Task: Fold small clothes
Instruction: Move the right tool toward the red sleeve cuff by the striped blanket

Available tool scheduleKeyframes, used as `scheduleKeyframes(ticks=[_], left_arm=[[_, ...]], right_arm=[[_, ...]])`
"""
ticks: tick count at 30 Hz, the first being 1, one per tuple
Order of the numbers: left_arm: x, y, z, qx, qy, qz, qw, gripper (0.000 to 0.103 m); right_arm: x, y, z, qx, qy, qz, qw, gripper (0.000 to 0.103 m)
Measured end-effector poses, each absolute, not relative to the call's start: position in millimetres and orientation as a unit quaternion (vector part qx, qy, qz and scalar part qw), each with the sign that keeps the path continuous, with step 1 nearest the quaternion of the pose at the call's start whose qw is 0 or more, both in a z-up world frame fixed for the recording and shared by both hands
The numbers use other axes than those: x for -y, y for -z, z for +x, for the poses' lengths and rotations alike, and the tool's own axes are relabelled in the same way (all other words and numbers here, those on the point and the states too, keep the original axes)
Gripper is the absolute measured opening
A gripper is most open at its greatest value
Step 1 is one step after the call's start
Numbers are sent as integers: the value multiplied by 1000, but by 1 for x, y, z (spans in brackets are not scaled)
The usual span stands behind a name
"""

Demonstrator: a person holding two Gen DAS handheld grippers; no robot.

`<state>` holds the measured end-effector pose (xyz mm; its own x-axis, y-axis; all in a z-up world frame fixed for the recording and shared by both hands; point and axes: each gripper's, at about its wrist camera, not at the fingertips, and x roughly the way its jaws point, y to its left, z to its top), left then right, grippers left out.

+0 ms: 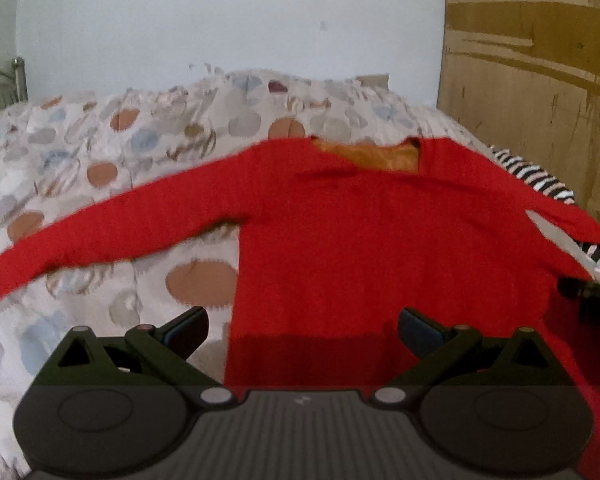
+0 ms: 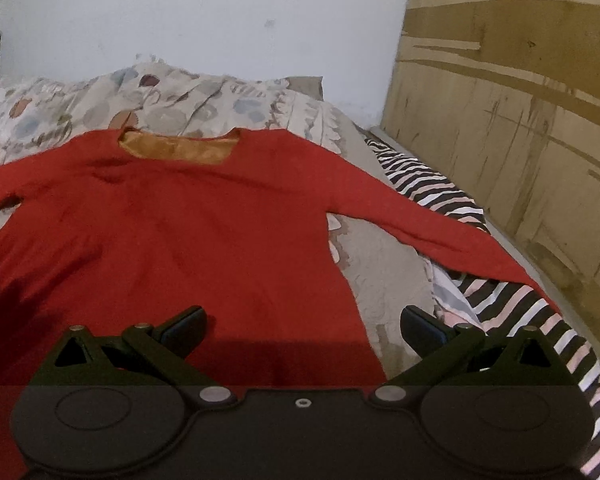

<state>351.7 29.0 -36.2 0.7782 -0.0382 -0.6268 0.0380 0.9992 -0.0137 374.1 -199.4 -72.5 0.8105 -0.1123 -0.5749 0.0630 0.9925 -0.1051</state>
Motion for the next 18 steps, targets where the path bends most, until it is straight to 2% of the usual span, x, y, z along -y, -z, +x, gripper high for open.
scheduleKeyframes(ticks=[7, 18], left_arm=[[-30, 47, 350, -348, 21, -12, 937, 103], [-33, 50, 355, -358, 13, -18, 934, 103]], right_arm=[[240, 85, 375, -296, 63, 0, 953, 103], [315, 76, 398, -257, 102, 39, 960, 103]])
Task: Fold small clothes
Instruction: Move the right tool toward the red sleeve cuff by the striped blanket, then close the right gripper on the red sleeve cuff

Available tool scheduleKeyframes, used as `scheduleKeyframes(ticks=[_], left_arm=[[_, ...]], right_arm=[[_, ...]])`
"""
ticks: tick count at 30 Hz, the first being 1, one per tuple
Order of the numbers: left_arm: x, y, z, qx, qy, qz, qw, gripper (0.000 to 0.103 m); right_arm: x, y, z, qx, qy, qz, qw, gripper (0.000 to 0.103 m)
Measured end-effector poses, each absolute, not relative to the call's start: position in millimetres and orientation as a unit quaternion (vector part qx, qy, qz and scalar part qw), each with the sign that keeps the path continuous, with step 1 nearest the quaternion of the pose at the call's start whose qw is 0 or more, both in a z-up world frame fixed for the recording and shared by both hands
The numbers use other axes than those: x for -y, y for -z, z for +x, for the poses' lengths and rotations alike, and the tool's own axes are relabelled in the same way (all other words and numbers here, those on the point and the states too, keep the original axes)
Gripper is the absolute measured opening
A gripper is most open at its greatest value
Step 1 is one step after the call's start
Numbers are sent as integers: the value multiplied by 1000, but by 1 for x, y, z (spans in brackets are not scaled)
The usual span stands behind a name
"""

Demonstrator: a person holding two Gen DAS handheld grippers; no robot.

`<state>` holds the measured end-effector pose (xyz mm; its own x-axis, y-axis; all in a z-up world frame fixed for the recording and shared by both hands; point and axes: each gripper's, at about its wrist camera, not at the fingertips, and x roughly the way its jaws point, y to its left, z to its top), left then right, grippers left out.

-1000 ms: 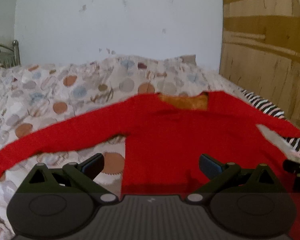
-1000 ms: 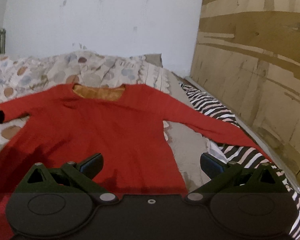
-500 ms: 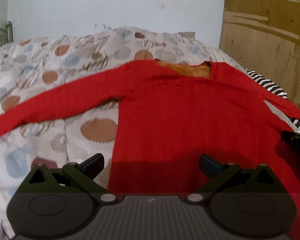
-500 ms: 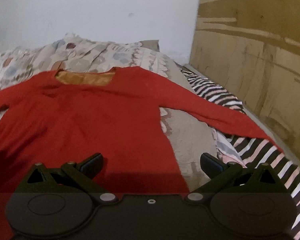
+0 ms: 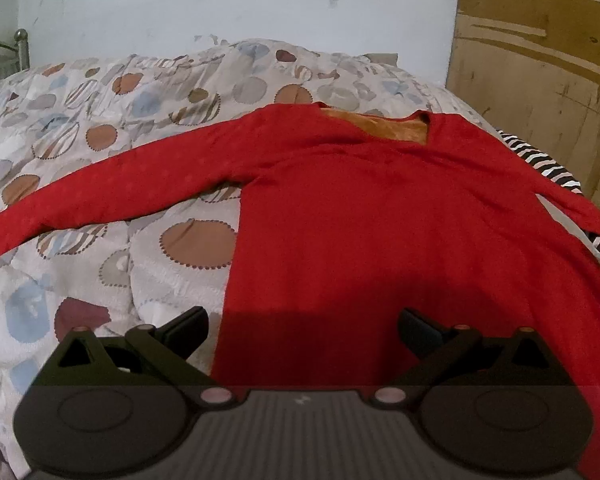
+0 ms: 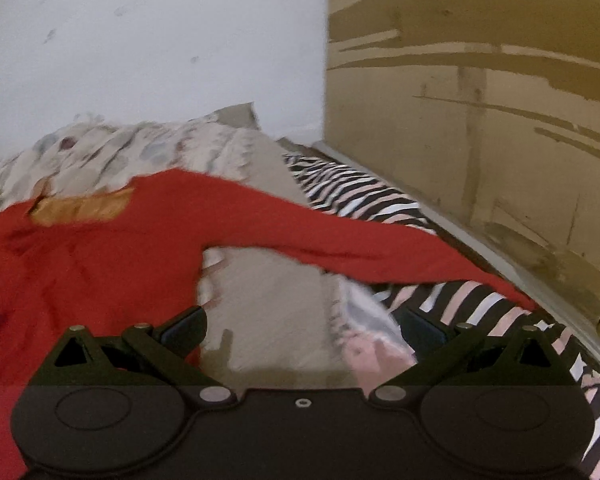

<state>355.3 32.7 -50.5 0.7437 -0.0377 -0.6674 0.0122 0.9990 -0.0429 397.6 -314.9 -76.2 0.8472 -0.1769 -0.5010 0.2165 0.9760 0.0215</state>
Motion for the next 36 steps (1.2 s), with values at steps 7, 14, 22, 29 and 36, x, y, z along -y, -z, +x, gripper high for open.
scheduleKeyframes(ticks=[7, 14, 22, 29, 36], left_arm=[[-33, 52, 357, -358, 14, -15, 933, 103], [-30, 57, 361, -371, 12, -11, 929, 103], [-29, 65, 362, -388, 15, -11, 922, 103], [-30, 65, 362, -391, 16, -17, 920, 103], [-29, 65, 362, -391, 19, -14, 920, 103]], right_arm=[[343, 87, 437, -264, 105, 48, 958, 103], [358, 105, 453, -278, 120, 93, 949, 103], [373, 120, 447, -280, 135, 148, 939, 103], [427, 125, 457, -246, 221, 292, 897, 103], [470, 138, 481, -208, 271, 451, 825, 103]])
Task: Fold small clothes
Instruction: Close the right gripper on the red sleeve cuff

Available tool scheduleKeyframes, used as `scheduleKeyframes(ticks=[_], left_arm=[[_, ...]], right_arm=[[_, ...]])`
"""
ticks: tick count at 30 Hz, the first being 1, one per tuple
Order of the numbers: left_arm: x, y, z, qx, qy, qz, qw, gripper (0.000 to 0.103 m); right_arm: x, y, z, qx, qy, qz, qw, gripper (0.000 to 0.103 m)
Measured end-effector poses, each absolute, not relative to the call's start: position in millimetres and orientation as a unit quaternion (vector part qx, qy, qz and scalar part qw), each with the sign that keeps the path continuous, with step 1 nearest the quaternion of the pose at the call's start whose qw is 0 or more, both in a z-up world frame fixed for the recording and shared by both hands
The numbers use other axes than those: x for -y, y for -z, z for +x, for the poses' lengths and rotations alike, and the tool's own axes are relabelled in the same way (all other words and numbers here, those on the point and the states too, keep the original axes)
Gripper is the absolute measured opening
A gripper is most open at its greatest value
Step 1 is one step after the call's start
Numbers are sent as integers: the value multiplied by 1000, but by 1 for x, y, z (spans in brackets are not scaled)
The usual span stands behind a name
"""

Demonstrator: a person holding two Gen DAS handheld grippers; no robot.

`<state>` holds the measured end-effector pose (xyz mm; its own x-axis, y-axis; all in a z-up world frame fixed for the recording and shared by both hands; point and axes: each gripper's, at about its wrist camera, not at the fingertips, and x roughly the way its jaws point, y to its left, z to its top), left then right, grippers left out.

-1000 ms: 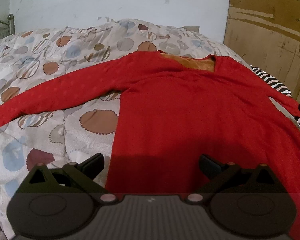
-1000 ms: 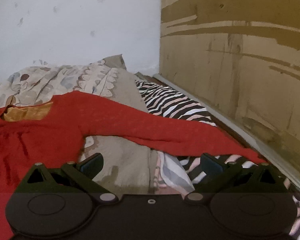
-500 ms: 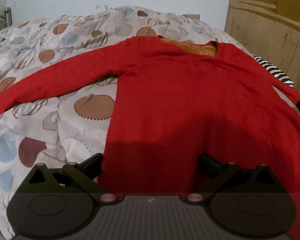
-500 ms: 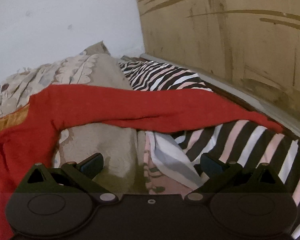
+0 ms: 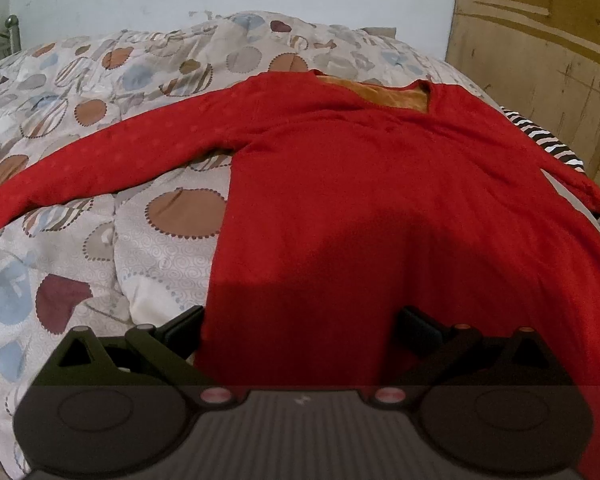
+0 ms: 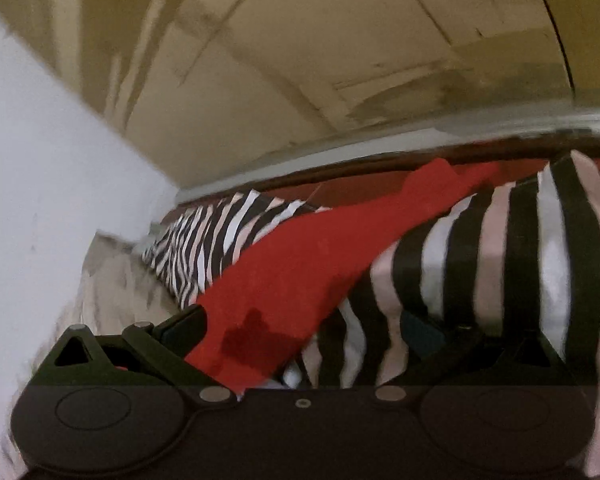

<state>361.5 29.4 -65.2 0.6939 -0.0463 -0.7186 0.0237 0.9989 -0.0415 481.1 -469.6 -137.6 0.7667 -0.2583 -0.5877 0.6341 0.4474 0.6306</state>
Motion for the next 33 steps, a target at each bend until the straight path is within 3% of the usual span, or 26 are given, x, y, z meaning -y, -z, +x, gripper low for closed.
scheduleKeyframes(ticks=[3, 8, 10, 12, 23, 28, 33], left_arm=[[-31, 65, 362, -392, 21, -17, 919, 103], [-34, 64, 362, -396, 26, -25, 917, 103], [-35, 62, 363, -398, 28, -30, 916, 103], [-38, 59, 364, -400, 34, -43, 915, 103], [-71, 40, 361, -346, 11, -128, 930, 103], [-86, 36, 363, -331, -14, -141, 933, 103], [-99, 36, 362, -332, -33, -155, 930, 103]], right_arm=[[468, 133, 498, -204, 277, 449, 825, 101], [474, 143, 504, -185, 285, 470, 814, 62], [479, 148, 500, -177, 299, 482, 804, 30], [481, 148, 495, -165, 305, 482, 805, 16], [411, 34, 524, -110, 196, 243, 944, 8], [315, -19, 529, -88, 68, 54, 992, 7], [208, -22, 499, -76, -90, -153, 981, 7]])
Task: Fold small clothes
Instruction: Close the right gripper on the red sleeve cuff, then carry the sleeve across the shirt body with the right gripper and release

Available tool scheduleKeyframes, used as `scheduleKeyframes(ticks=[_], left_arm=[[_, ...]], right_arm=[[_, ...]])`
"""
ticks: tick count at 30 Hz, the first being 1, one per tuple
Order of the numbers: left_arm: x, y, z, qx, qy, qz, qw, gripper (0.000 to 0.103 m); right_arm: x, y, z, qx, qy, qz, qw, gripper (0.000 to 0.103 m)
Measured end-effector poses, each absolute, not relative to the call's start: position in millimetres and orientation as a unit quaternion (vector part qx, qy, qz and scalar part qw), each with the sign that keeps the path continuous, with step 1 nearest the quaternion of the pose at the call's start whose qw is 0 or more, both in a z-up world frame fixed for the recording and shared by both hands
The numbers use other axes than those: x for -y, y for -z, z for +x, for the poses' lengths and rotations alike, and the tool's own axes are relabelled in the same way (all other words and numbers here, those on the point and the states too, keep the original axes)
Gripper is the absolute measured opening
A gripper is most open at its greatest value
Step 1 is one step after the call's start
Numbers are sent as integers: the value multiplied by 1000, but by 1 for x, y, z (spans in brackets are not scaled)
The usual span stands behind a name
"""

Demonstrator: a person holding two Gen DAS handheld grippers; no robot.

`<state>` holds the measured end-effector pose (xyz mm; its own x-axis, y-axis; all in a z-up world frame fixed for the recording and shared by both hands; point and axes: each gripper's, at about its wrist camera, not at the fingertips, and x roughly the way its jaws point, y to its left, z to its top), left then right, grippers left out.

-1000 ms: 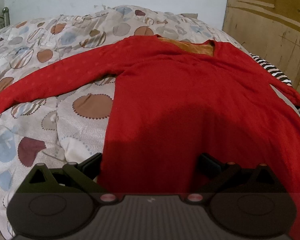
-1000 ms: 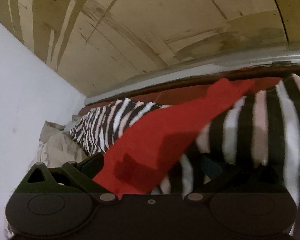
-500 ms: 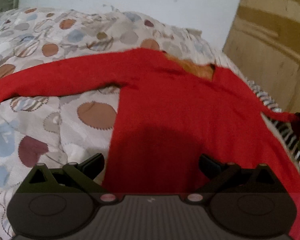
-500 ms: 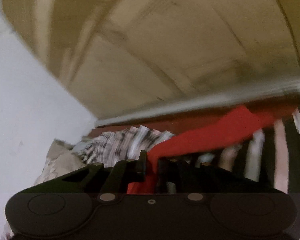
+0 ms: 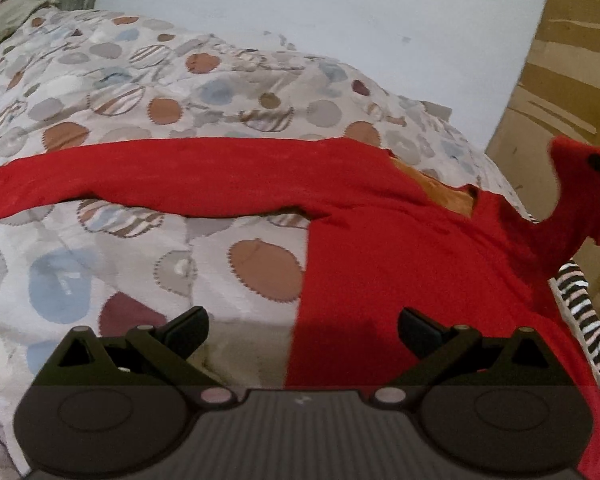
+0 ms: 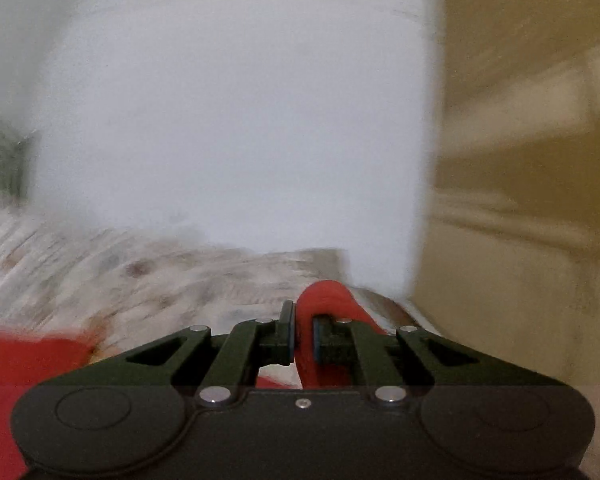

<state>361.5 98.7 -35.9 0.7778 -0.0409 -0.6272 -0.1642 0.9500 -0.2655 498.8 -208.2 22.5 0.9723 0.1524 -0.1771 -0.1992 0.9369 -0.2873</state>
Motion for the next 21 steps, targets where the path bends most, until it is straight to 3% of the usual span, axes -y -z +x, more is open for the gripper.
scheduleKeyframes(ticks=[5, 10, 12, 15, 21], left_arm=[[-103, 36, 361, -334, -38, -158, 928, 103], [-106, 34, 360, -335, -36, -163, 927, 103], [-108, 34, 360, -336, -37, -167, 926, 103], [-111, 34, 360, -338, -38, -175, 924, 103], [-114, 35, 361, -338, -41, -178, 923, 103]], right_arm=[[120, 33, 448, -72, -220, -410, 882, 7], [95, 85, 422, -98, -273, -533, 795, 8], [87, 90, 414, -110, -278, -536, 790, 10], [87, 84, 411, -136, -284, -507, 802, 23], [97, 63, 421, -220, -318, -330, 861, 40]])
